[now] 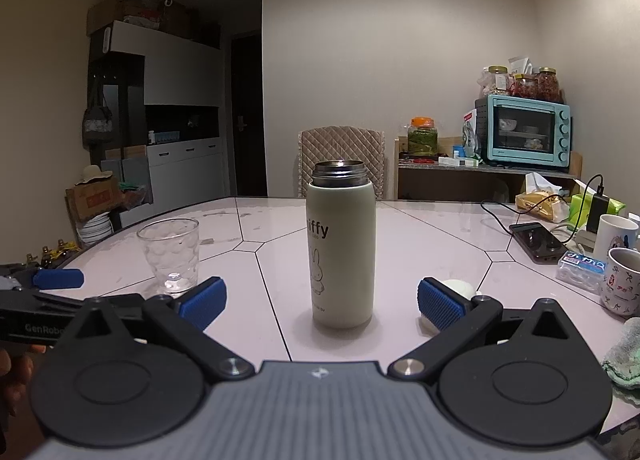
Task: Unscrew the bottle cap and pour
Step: 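Move the left tool to the glass tumbler while the right tool approaches the Miffy bottle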
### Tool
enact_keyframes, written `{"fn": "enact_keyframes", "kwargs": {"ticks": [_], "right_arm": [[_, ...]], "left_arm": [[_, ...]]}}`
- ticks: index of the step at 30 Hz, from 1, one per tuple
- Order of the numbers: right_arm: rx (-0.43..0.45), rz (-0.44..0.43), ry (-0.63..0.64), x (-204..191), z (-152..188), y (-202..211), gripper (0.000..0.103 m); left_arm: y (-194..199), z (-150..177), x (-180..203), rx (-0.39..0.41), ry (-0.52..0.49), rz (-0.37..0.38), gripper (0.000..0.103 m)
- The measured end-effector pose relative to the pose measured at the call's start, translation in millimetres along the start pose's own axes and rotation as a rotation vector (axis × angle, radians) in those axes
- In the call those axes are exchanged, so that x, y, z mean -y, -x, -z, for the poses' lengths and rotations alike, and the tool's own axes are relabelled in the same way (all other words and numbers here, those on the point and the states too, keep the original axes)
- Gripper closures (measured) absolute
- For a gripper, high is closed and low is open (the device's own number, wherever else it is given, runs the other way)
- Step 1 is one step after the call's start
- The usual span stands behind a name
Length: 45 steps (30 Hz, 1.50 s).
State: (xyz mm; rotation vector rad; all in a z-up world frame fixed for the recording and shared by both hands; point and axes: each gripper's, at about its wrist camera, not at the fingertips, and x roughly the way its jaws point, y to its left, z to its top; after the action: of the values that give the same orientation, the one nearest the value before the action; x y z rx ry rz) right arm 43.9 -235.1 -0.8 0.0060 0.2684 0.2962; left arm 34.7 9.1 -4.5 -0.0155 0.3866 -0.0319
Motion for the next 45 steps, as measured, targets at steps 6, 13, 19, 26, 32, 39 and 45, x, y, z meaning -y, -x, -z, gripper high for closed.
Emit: {"fn": "enact_keyframes", "kwargs": {"ticks": [6,13,19,26,32,39,45], "right_arm": [[0.001,0.006,0.002,0.4,-3.7,-5.8,0.000],[-0.001,0.010,-0.001,2.2,-4.6,-23.3,0.000],[-0.006,0.017,-0.002,4.0,-5.2,-39.5,0.000],[-0.011,0.026,-0.008,4.8,-4.5,-54.2,0.000],[-0.018,0.026,-0.010,4.2,-3.4,-66.2,0.000],[-0.022,0.025,-0.010,3.9,-3.2,-77.3,0.000],[-0.027,0.023,-0.015,3.9,-3.3,-85.7,0.000]], "left_arm": [[-8.7,0.1,-4.0,-0.004,0.001,-0.003,0.000],[-25.5,-0.6,-12.0,-0.021,0.001,-0.004,0.000],[-43.6,-1.7,-20.8,-0.035,0.010,-0.002,0.000],[-60.3,-5.8,-29.6,-0.044,0.003,0.006,0.000],[-73.8,-9.5,-39.0,-0.042,-0.003,0.001,0.000],[-90.6,-16.5,-50.0,-0.038,-0.009,0.008,0.000],[-100.7,-21.4,-55.4,-0.033,-0.022,0.017,0.000]]}}
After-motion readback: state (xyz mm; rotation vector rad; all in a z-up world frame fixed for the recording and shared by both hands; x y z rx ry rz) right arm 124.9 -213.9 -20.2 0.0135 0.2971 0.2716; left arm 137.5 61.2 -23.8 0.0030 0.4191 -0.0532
